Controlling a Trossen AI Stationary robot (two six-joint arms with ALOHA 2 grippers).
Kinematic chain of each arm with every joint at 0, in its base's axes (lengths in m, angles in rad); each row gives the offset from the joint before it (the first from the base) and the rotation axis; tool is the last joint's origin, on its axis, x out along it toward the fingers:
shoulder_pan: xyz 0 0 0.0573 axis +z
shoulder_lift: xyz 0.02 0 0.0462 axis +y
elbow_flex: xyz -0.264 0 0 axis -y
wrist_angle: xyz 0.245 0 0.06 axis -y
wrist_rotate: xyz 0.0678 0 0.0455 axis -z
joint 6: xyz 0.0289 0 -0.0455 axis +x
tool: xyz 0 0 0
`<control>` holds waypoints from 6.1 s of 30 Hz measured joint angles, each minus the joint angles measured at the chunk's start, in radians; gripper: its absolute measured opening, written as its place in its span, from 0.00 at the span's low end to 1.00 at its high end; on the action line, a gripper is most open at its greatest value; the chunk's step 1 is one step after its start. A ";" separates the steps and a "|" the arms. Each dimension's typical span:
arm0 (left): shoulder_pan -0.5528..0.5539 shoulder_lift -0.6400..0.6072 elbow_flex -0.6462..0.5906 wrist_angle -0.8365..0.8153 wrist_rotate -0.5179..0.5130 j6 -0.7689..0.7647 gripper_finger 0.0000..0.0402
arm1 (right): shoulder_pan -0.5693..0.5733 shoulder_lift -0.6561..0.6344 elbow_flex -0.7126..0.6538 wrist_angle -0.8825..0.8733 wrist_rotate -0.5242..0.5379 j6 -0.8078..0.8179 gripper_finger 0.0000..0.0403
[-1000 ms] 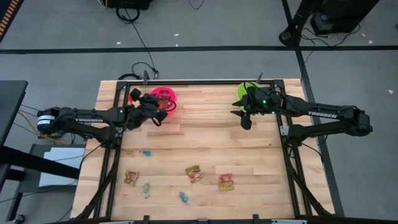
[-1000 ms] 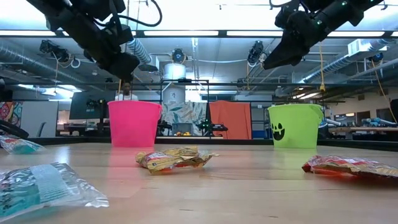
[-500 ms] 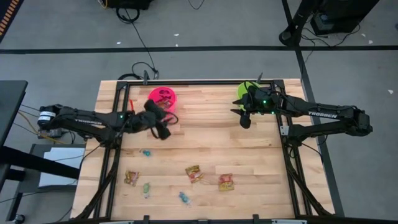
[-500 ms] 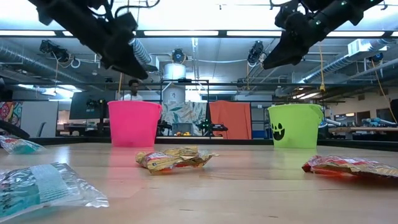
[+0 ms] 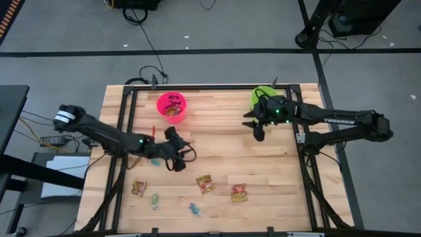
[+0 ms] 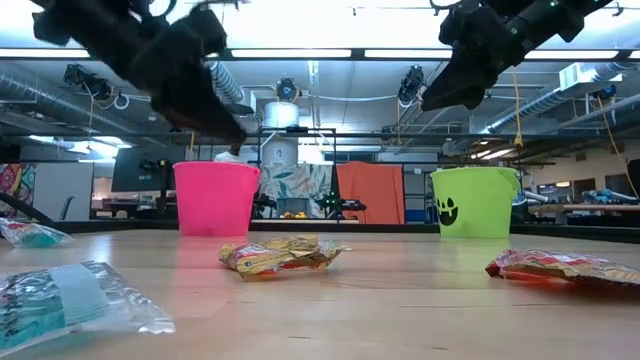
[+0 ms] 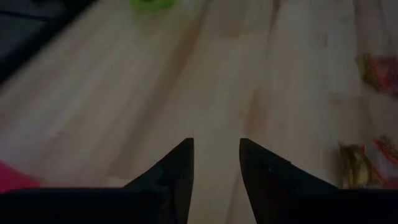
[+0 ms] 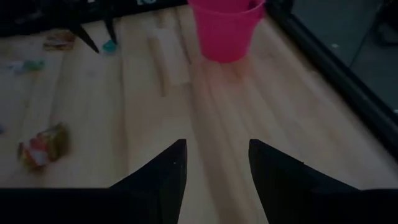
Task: Sort candy by brand, put in halloween buckets
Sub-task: Put the gold red candy into the pink bucket
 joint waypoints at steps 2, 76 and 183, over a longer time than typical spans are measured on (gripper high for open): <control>-0.013 0.062 0.000 0.035 0.012 -0.013 0.34 | 0.029 0.014 0.000 0.007 -0.003 0.018 0.46; -0.119 0.354 0.003 0.483 0.245 -0.125 0.34 | 0.918 0.646 0.000 0.242 0.311 0.752 0.45; -0.265 -0.548 0.003 -0.443 -0.675 -0.069 0.34 | -0.222 1.374 1.297 0.273 -0.680 0.038 0.01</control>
